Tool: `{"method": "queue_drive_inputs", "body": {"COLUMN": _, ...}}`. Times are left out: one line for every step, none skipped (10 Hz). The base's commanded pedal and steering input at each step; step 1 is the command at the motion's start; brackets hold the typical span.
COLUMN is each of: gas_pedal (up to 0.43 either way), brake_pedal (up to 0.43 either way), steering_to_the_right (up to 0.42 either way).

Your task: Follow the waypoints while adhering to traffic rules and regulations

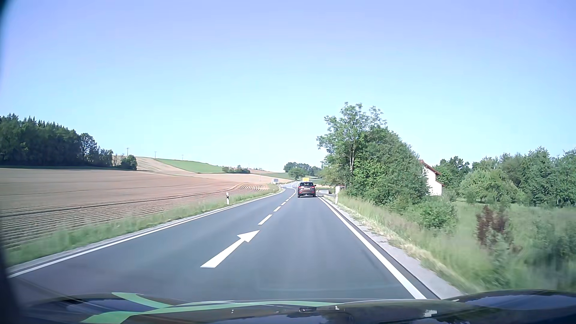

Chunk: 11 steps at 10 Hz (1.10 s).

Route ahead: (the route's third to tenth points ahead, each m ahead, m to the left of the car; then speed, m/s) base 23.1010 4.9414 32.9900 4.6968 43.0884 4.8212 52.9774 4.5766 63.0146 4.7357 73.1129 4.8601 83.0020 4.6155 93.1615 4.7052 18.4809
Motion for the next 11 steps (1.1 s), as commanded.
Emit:
{"method": "queue_drive_inputs", "body": {"gas_pedal": 0.0, "brake_pedal": 0.0, "steering_to_the_right": -0.003}}
{"method": "queue_drive_inputs", "body": {"gas_pedal": 0.0, "brake_pedal": 0.0, "steering_to_the_right": -0.003}}
{"method": "queue_drive_inputs", "body": {"gas_pedal": 0.0, "brake_pedal": 0.0, "steering_to_the_right": -0.003}}
{"method": "queue_drive_inputs", "body": {"gas_pedal": 0.0, "brake_pedal": 0.0, "steering_to_the_right": -0.004}}
{"method": "queue_drive_inputs", "body": {"gas_pedal": 0.0, "brake_pedal": 0.0, "steering_to_the_right": -0.004}}
{"method": "queue_drive_inputs", "body": {"gas_pedal": 0.008, "brake_pedal": 0.0, "steering_to_the_right": -0.004}}
{"method": "queue_drive_inputs", "body": {"gas_pedal": 0.028, "brake_pedal": 0.0, "steering_to_the_right": -0.004}}
{"method": "queue_drive_inputs", "body": {"gas_pedal": 0.059, "brake_pedal": 0.0, "steering_to_the_right": -0.004}}
{"method": "queue_drive_inputs", "body": {"gas_pedal": 0.059, "brake_pedal": 0.0, "steering_to_the_right": -0.003}}
{"method": "queue_drive_inputs", "body": {"gas_pedal": 0.059, "brake_pedal": 0.0, "steering_to_the_right": -0.004}}
{"method": "queue_drive_inputs", "body": {"gas_pedal": 0.059, "brake_pedal": 0.0, "steering_to_the_right": -0.004}}
